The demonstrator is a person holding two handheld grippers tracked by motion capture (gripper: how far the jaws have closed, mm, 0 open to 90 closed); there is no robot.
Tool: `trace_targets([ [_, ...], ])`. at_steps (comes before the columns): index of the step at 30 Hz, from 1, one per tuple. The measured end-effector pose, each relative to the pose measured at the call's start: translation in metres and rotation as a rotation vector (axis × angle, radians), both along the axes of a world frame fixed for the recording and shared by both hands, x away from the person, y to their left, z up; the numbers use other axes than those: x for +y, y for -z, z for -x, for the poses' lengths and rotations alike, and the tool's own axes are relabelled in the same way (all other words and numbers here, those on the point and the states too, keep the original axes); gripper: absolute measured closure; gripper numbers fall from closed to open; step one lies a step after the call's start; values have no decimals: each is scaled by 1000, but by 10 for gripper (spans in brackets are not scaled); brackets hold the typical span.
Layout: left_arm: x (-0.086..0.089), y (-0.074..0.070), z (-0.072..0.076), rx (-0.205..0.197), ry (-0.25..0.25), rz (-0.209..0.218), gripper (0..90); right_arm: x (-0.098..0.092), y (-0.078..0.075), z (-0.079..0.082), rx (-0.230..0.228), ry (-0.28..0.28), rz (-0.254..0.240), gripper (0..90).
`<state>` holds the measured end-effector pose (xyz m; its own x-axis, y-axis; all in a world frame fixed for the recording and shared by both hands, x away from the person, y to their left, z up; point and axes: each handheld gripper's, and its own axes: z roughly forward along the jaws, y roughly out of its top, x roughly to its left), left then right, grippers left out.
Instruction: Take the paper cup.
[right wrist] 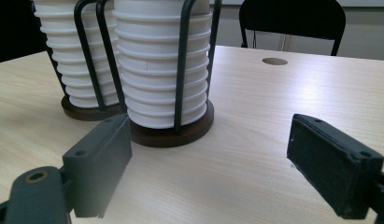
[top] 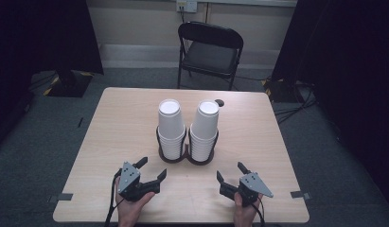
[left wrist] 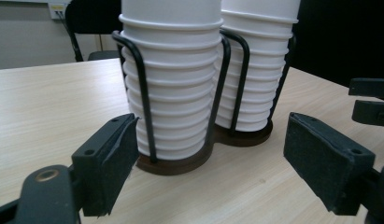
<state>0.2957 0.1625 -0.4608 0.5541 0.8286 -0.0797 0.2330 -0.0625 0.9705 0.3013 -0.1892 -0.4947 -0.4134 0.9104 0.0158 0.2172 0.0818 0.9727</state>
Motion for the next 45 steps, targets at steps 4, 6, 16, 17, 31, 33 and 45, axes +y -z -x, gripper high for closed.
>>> trace_targets([
  [4,-7,-6,-2,-2,36,-8,176,0,0,0,-4,1,1,133],
  [6,-9,-9,-3,-6,47,-15,190,0,0,0,0,2,-1,133],
  [16,-19,-27,-7,-60,72,-40,198,-1,0,0,-1,-1,-5,133],
  [17,-19,-28,-7,-62,75,-41,198,-1,0,0,0,-1,-5,133],
  [31,-38,-47,-11,-88,166,-12,223,1,0,-1,12,6,5,134],
  [33,-40,-50,-12,-93,170,-20,223,1,0,-2,13,13,8,134],
  [45,-51,-65,-22,-101,192,-19,223,3,0,-1,10,25,22,132],
])
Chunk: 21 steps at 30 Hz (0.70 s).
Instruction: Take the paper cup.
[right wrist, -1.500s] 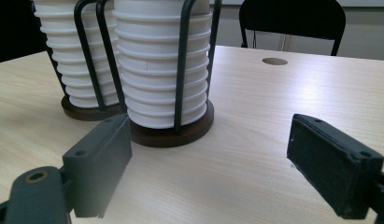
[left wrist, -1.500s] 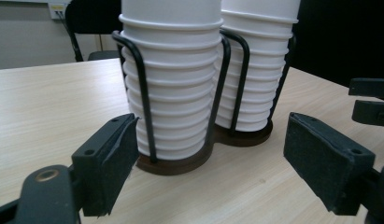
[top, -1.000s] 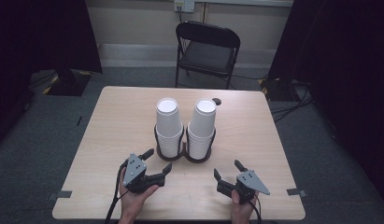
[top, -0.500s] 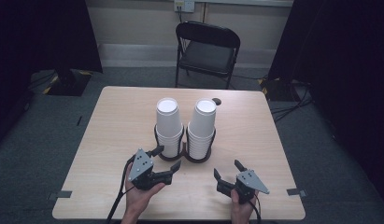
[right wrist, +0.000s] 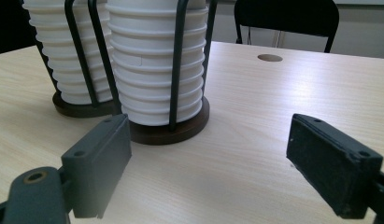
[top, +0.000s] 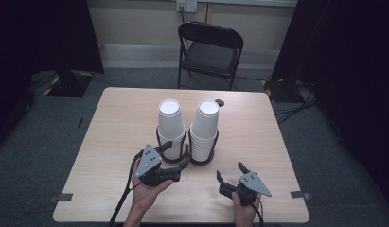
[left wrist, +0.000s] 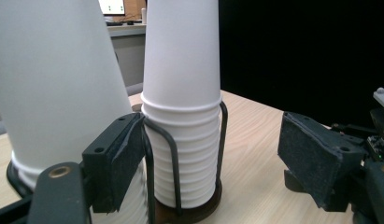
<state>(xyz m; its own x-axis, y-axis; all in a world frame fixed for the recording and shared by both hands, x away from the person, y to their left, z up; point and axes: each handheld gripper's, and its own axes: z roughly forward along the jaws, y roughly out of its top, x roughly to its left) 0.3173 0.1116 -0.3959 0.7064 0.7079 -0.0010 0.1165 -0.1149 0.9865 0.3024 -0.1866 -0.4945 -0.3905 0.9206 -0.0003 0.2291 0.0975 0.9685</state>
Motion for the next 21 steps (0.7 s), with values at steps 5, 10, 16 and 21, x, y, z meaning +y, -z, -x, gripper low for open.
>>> trace_targets([
  [5,-6,-7,-4,-6,0,-2,223,-1,0,1,-13,-2,-12,133],
  [10,-12,-11,-8,-13,13,-22,222,-2,0,1,-13,-7,-20,134],
  [16,-20,-16,-13,-22,18,-29,219,-3,0,1,-15,-9,-24,134],
  [21,-26,-21,-19,-23,33,-27,219,-3,0,1,-13,-9,-22,135],
])
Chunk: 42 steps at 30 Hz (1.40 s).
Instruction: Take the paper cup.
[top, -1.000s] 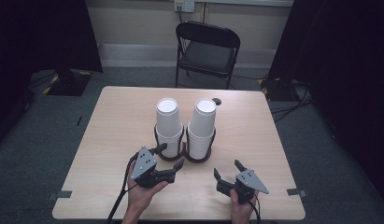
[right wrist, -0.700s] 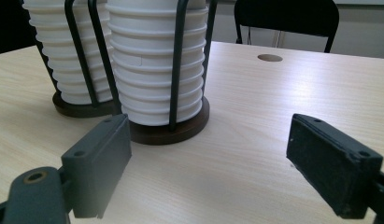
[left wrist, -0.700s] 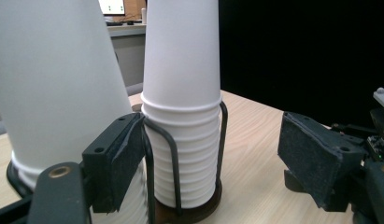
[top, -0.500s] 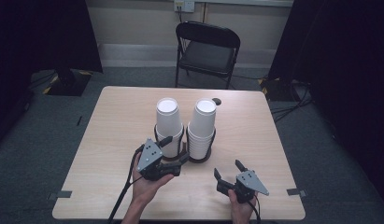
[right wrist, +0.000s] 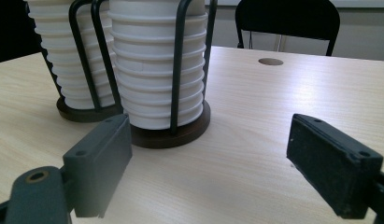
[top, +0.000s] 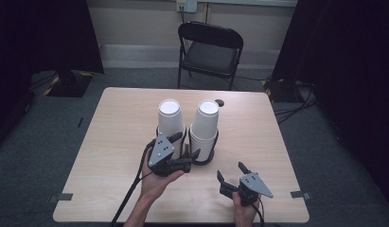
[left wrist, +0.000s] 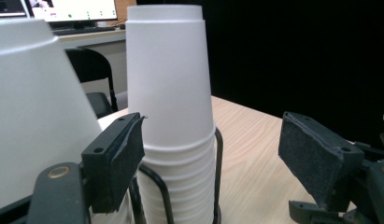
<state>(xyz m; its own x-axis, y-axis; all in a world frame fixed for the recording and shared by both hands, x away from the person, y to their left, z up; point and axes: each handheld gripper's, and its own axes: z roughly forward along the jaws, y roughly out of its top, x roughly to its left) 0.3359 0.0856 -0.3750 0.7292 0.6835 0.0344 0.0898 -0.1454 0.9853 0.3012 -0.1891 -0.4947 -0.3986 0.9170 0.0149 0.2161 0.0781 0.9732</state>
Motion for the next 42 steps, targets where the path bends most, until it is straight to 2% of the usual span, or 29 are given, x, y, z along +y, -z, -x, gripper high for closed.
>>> trace_targets([
  [3,-3,-2,-2,-8,4,0,208,0,0,0,-2,0,-2,135],
  [6,-6,-5,-7,5,8,-1,208,-1,0,0,-2,2,-4,136],
  [19,-18,-19,-22,11,5,-11,200,-1,0,0,-4,4,-6,140],
  [25,-23,-29,-29,23,13,10,156,0,0,0,-6,5,-4,145],
  [27,-26,-32,-32,22,18,1,153,0,0,0,-7,6,-4,145],
  [31,-32,-36,-36,17,-12,-27,153,0,0,0,-8,6,-4,147],
  [34,-36,-39,-39,10,-15,-40,153,0,0,0,-8,5,-3,147],
  [42,-42,-42,-48,16,-53,-60,155,0,0,1,-10,9,-6,147],
])
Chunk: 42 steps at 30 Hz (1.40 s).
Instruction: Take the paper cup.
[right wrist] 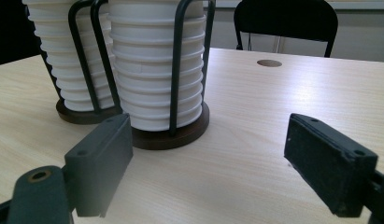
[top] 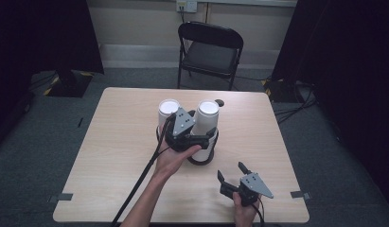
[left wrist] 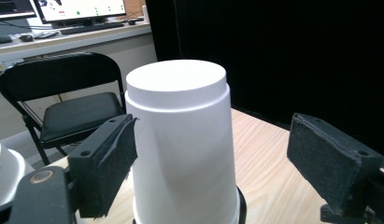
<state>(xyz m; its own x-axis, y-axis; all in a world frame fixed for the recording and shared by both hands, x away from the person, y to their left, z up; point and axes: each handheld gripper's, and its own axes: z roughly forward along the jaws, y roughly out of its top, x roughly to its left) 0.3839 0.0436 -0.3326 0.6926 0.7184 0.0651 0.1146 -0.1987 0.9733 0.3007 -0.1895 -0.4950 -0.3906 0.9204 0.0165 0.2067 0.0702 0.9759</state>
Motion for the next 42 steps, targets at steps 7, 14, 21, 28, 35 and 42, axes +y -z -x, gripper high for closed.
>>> trace_targets([
  [7,-5,-6,-10,12,-25,-12,153,0,0,0,1,-4,-4,147],
  [14,-14,-9,-18,7,-40,-36,154,0,0,0,1,-2,-4,145],
  [21,-21,-10,-28,17,-68,-64,154,0,0,0,-1,-4,-1,145],
  [28,-31,-8,-39,21,-79,-119,159,0,0,0,-2,-3,1,144],
  [35,-34,-3,-47,71,-79,-109,169,0,0,1,-4,-3,1,146],
  [42,-35,1,-50,99,-84,-110,202,0,0,1,-3,-3,2,145],
])
